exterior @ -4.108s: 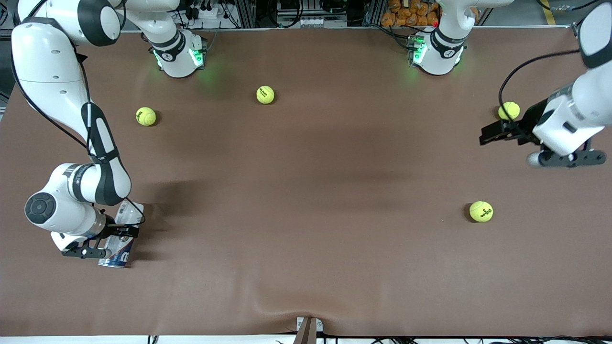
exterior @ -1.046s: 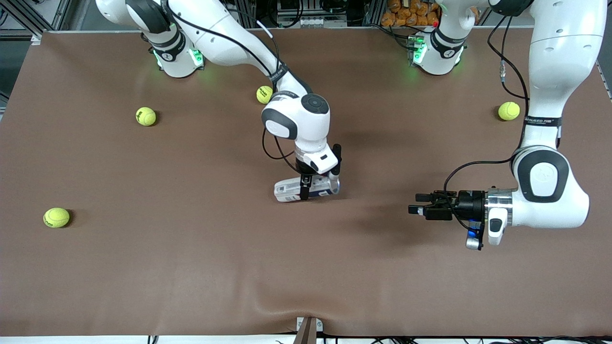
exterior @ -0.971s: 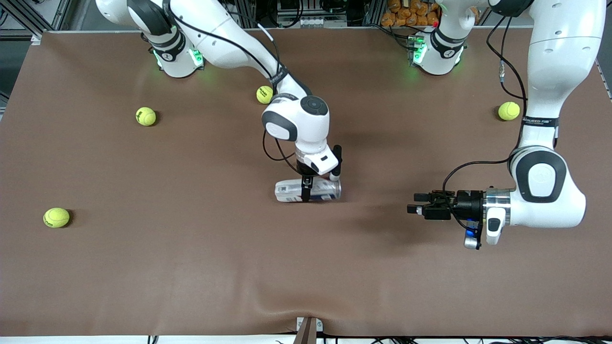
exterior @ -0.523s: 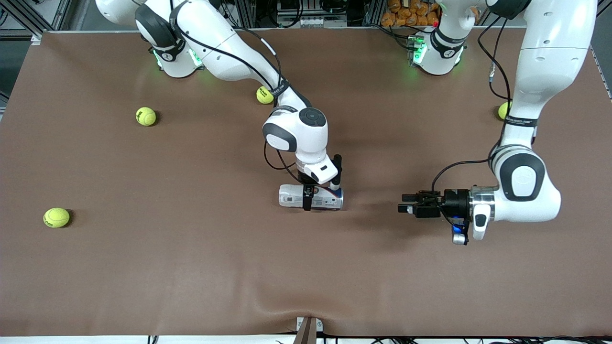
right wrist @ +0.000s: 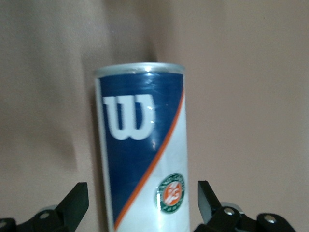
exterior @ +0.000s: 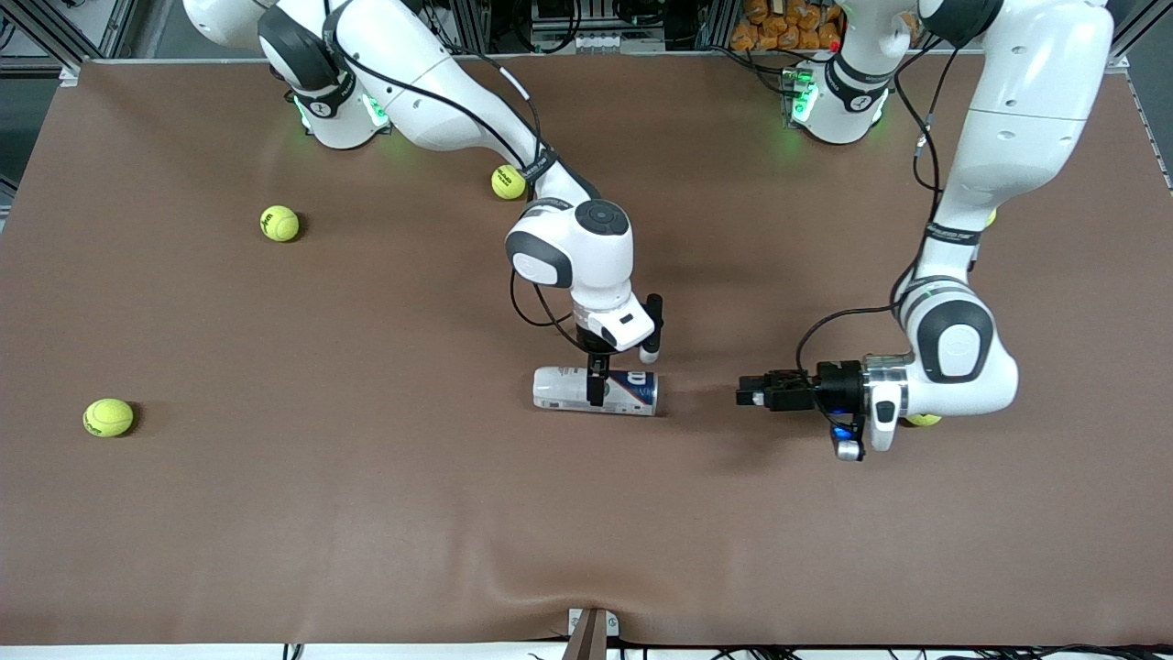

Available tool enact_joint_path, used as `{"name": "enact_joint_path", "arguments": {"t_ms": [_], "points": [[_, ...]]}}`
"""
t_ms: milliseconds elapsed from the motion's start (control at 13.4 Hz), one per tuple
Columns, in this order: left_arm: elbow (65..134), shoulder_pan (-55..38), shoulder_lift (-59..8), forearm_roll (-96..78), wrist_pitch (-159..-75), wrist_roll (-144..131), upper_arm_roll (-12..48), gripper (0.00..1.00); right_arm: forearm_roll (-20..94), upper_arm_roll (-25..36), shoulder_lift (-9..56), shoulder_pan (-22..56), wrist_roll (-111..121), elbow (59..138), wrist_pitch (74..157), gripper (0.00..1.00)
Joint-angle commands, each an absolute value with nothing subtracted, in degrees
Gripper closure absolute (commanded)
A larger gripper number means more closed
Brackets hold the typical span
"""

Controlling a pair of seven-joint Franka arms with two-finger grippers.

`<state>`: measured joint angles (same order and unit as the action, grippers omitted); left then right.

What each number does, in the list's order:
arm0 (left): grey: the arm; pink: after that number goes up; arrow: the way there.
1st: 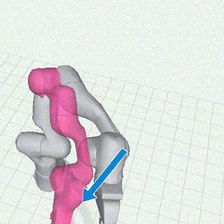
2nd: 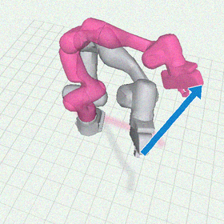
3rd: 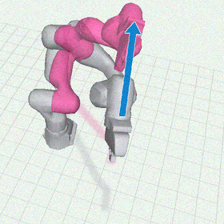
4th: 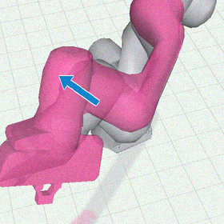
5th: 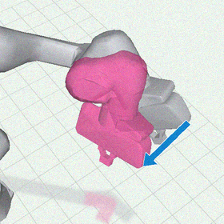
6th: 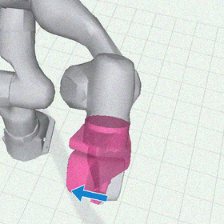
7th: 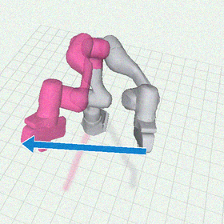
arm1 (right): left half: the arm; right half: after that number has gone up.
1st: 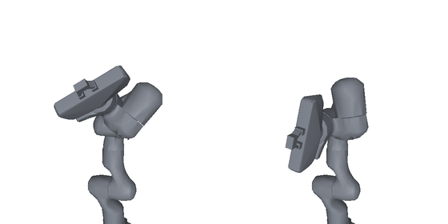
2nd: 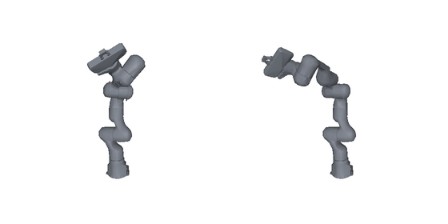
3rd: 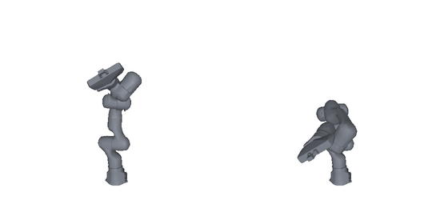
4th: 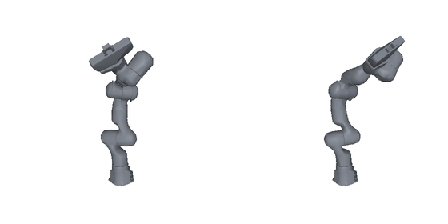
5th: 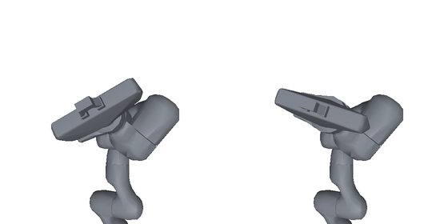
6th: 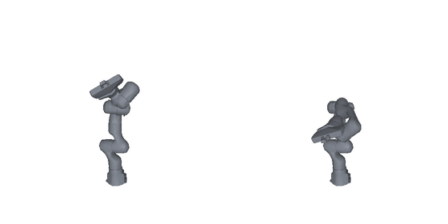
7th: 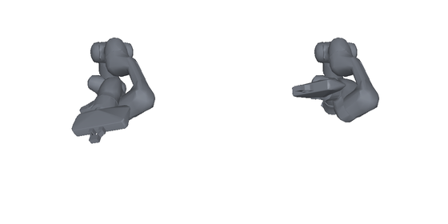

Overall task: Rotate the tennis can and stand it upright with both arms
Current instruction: 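Open the right gripper off the can while the left gripper reaches its end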

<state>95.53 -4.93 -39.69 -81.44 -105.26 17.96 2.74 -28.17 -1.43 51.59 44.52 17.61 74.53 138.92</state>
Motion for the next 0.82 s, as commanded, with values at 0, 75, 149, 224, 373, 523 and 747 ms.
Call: {"name": "enact_joint_path", "arguments": {"t_ms": [0, 75, 149, 224, 373, 523, 747], "points": [[97.37, -6.15, -40.34, -85.42, -107.40, 25.11, 2.72, 0.00, -25.95, -3.86, 48.26, 44.12, 13.55, 75.50, 134.05, 0.00], [98.25, -6.33, -40.43, -86.39, -107.49, 26.96, 2.72, 0.02, -22.62, -3.95, 47.47, 44.12, 13.10, 75.50, 132.90, 0.00], [98.78, -6.59, -40.52, -87.01, -107.49, 28.37, 2.72, 0.02, -18.76, -3.96, 46.59, 44.03, 13.10, 75.59, 132.11, 0.00], [98.79, -6.68, -41.21, -87.62, -107.58, 29.08, 2.72, 0.03, -15.68, -3.87, 45.71, 43.86, 13.10, 75.50, 131.06, 0.00], [98.79, -7.29, -41.83, -88.94, -107.49, 30.49, 2.72, 0.06, -11.62, -3.95, 43.69, 42.72, 13.18, 75.59, 129.12, 0.00], [98.70, -7.38, -42.97, -90.43, -107.49, 33.30, 2.72, 0.08, -6.88, -3.87, 41.76, 40.62, 13.10, 75.50, 126.23, 0.00], [98.61, -9.14, -44.21, -92.90, -109.06, 36.55, 2.72, 0.11, -3.34, -3.78, 38.59, 36.84, 11.09, 75.59, 121.48, 0.00]]}}
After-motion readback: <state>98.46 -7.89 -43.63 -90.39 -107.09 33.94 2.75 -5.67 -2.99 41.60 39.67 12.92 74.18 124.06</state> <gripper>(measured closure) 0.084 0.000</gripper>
